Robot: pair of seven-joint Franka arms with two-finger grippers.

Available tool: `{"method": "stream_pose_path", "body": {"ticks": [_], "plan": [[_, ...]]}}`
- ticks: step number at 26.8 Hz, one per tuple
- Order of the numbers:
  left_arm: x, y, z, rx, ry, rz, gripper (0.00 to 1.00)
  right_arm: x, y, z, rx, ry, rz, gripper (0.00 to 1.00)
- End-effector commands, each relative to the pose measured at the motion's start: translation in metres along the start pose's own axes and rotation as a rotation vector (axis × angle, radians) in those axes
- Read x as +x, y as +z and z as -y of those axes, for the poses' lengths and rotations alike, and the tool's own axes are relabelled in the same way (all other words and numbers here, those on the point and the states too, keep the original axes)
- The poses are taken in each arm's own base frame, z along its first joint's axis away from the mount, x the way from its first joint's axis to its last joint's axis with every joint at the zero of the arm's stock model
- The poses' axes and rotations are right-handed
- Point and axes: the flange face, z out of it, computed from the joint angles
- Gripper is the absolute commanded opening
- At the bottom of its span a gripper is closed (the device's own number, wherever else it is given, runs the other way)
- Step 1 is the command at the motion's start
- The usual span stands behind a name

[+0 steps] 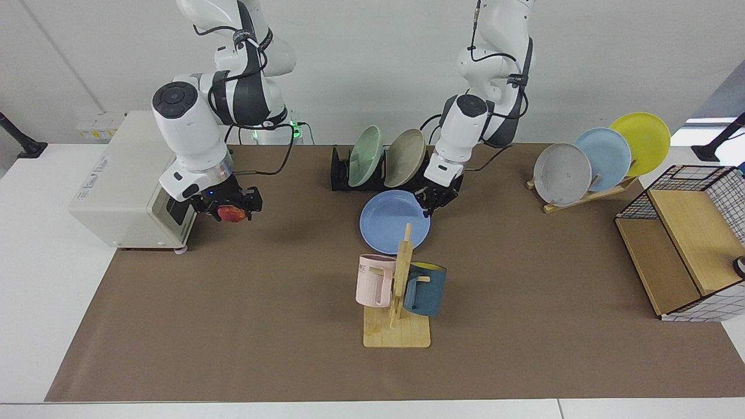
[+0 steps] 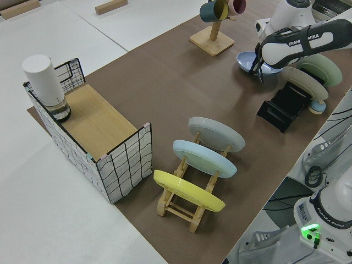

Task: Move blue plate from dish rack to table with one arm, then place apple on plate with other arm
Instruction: 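Lower the blue plate flat onto the table with the left gripper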

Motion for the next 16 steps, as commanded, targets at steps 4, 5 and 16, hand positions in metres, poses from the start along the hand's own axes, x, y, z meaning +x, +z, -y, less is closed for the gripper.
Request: {"method": "stream_pose_path", "body": {"ticks": [4,5,16], "plan": [[-0.017,0.007,0.000,0.005,0.036,0.012,0.00,-0.001,-0.003,-0.002,-0.007,-0.022,0.000,0.00],[-0.018,0.008,0.001,0.013,0.053,0.022,0.00,-0.002,-0.003,-0.002,-0.007,-0.022,0.002,0.00],[0.026,-0.009,0.012,0.060,0.149,0.129,0.87,-0.002,-0.003,-0.001,-0.007,-0.024,0.002,0.00]]}}
